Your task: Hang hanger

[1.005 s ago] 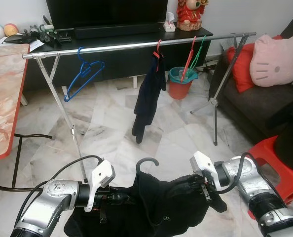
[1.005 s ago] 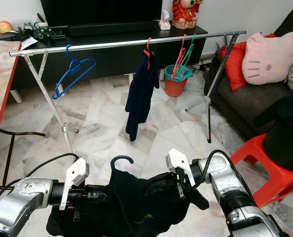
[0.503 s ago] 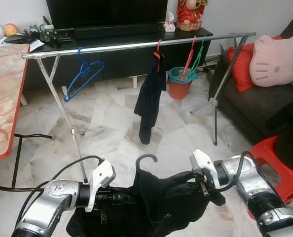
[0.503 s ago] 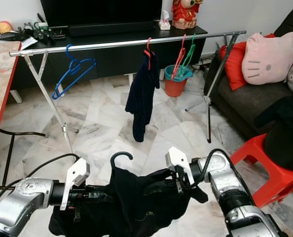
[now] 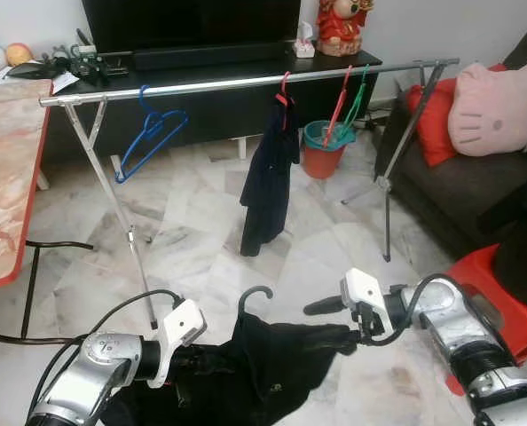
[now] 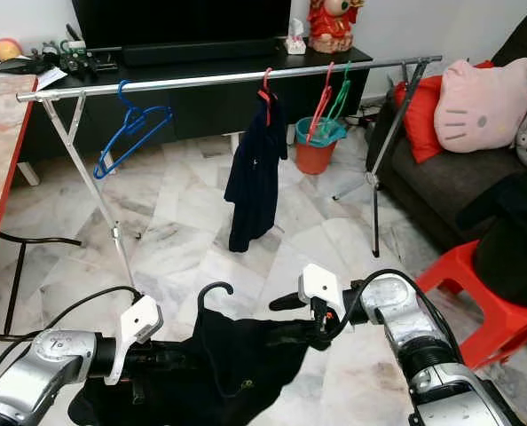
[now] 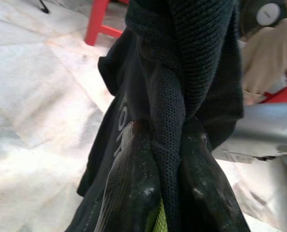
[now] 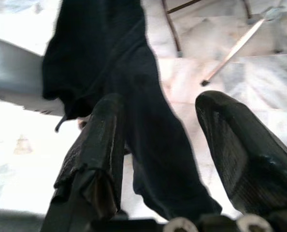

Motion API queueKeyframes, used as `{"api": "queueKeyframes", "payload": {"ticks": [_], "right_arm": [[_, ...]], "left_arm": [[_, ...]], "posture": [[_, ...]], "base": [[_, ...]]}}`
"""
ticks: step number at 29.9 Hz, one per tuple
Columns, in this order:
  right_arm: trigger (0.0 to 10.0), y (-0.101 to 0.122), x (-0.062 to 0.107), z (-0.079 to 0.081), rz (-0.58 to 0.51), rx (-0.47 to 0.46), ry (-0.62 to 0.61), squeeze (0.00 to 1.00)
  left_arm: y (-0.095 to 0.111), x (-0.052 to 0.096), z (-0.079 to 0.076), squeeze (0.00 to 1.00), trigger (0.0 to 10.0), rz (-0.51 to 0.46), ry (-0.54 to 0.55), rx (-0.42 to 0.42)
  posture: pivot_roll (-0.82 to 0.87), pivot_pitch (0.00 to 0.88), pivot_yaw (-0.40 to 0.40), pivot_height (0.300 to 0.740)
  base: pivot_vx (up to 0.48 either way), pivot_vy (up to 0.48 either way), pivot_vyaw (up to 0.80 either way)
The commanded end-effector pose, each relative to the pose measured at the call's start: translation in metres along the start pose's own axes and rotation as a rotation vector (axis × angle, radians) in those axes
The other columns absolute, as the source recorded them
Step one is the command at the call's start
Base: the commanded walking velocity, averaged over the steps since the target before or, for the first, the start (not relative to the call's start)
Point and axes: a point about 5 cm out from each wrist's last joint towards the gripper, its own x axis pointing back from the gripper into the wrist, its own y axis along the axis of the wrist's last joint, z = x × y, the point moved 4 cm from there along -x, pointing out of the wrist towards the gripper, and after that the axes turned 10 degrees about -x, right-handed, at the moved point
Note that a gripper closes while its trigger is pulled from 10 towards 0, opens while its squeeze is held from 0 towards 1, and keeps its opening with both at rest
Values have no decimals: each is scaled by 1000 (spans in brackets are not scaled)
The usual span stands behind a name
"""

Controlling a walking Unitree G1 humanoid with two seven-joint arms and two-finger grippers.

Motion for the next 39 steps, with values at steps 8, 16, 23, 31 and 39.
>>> {"api": "queueKeyframes", "payload": {"ticks": [8, 16, 23, 31, 39], "right_arm": [[10000, 8, 19, -55, -59, -25, -548, 0], [10000, -14, 26, -64, -285, -282, -881, 0], [10000, -39, 12, -53, -346, -399, -1036, 0], [10000, -68, -13, -27, -394, -567, -1140, 0], [10000, -75, -6, -32, -368, -608, -1235, 0]], "left_arm": [[-7, -4, 39, 0, 0, 38, 335, -93], [-17, -1, 69, 0, 10000, 30, 727, -4], [-9, -9, 73, 0, 10000, -39, 825, 5], [5, -5, 73, 0, 10000, -170, 951, 48], [16, -9, 82, 0, 10000, -218, 972, 94]], "posture": [[8, 0, -67, 740], [0, 0, -51, 740], [-5, 0, -45, 740], [-14, 0, -32, 740], [-12, 0, -43, 740]], "base": [[0, 0, 0], [0, 0, 0], [0, 0, 0], [0, 0, 0], [199, 0, 0]]}}
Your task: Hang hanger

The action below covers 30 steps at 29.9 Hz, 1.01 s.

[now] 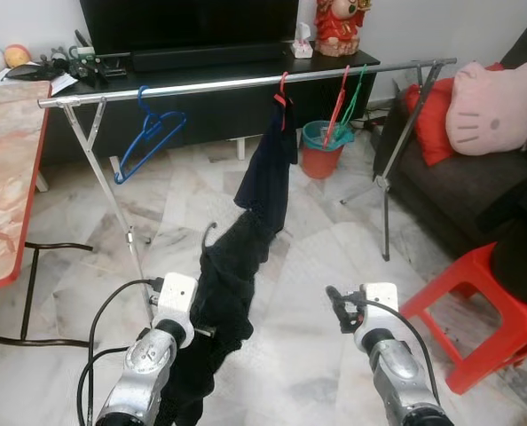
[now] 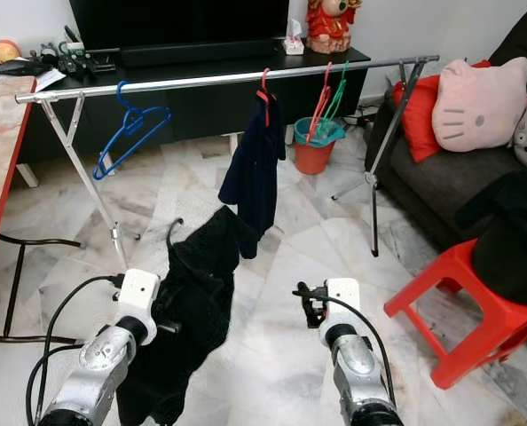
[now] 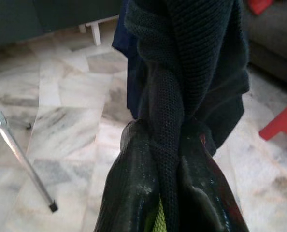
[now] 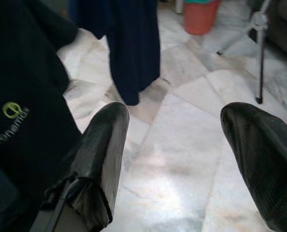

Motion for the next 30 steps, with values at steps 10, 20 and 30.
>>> {"api": "queueKeyframes", "payload": {"ticks": [10, 20, 30], "right_arm": [[10000, -7, 1, 2, 26, -74, -11, 0], [10000, -4, -1, 9, 20, -36, 23, 0], [10000, -4, -2, 4, 23, -79, -5, 0]], "left_arm": [[11, -7, 3, 0, 10000, -32, 8, 8], [12, -8, 11, 0, 10000, -30, 30, -1], [14, -10, 17, 0, 10000, -29, 55, -3]], "posture": [[-9, 0, -34, 740], [-7, 0, -36, 740], [-15, 0, -30, 740]], "base": [[480, 0, 409], [480, 0, 99], [480, 0, 49]]}}
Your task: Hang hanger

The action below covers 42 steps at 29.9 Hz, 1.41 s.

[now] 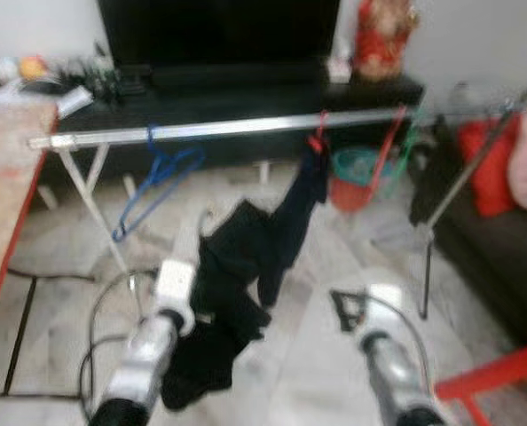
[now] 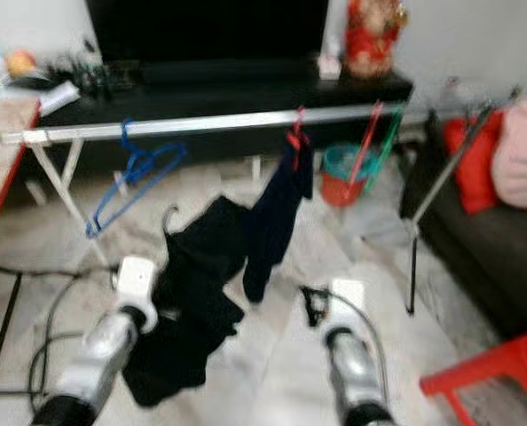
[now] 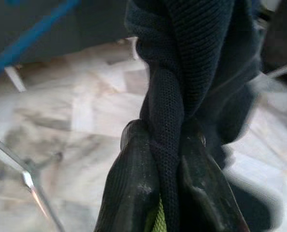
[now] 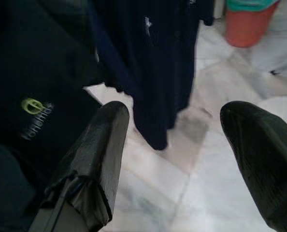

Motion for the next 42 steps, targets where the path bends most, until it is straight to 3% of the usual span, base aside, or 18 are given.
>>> {"api": "queueKeyframes", "payload": {"ticks": [1, 10, 17, 20, 30, 42], "right_arm": [[10000, 2, 4, -19, -3, -1, -55, 0], [10000, 1, 4, -21, 0, -1, -65, 0], [10000, 0, 5, -20, 2, -3, -61, 0], [10000, -1, 5, -20, 2, -7, -64, 0], [10000, -3, 6, -20, 7, -11, -58, 0], [10000, -5, 6, -15, 8, -7, -45, 0]], "left_arm": [[13, -5, -4, 0, 10000, -45, -7, -9], [14, -7, 3, 0, 10000, -41, 6, -23], [13, -7, -1, 0, 10000, -32, -24, -44], [11, -7, -3, 0, 10000, -21, -33, -74], [11, -5, -4, 0, 10000, -30, -33, -38], [41, -11, -1, 0, 10000, -155, -5, 45]], "posture": [[-15, 0, -30, 740], [-15, 0, -26, 740], [-12, 0, -27, 740], [-10, 0, -27, 740], [-9, 0, -30, 740], [-13, 0, -34, 740]], "base": [[480, 0, 0], [480, 0, 0], [480, 0, 0], [0, 0, 0], [0, 0, 0], [0, 0, 0]]}}
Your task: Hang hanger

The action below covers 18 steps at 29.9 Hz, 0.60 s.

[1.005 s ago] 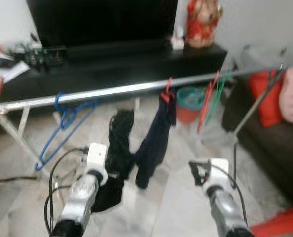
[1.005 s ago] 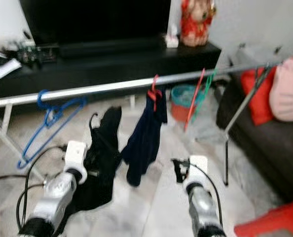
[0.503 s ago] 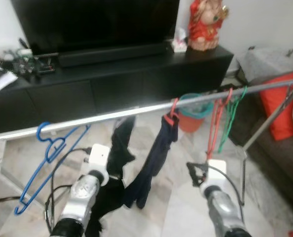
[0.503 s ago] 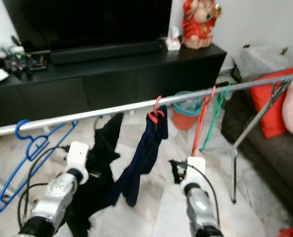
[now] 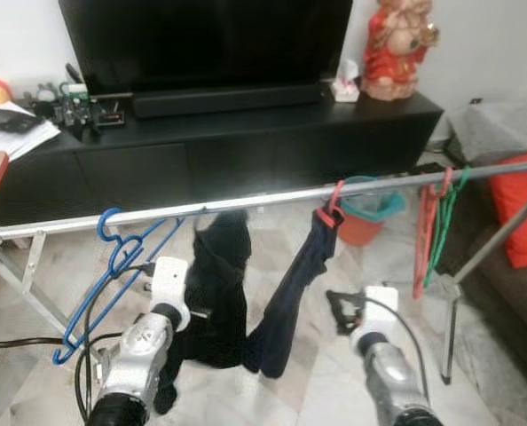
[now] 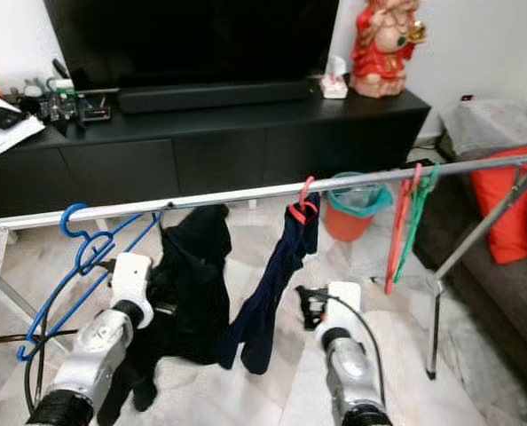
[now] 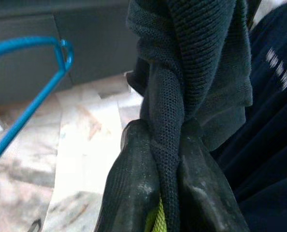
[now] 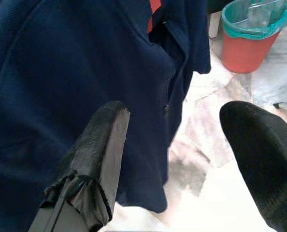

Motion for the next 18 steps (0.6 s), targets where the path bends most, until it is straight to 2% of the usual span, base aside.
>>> {"api": "queueKeyframes", "payload": {"ticks": [1, 7, 14, 18], "right_arm": [[10000, 2, 0, -5, -3, 6, -13, 0], [10000, -1, 1, -6, 7, 12, -12, 0], [10000, -1, -1, 0, 8, 16, 1, 0], [10000, 0, -1, 2, 3, 13, 2, 0]], "left_arm": [[28, -6, 3, 0, 10000, -109, 11, 1], [27, -8, 6, 0, 10000, -93, 33, -7], [27, -18, -3, 0, 10000, -71, 32, 0], [25, -25, 2, 0, 10000, -25, 80, -13]], "posture": [[-13, 0, -34, 740], [-8, 0, -37, 740], [-18, 0, -25, 740], [-15, 0, -17, 740]], "base": [[0, 0, 0], [0, 0, 0], [0, 0, 0], [0, 0, 0]]}}
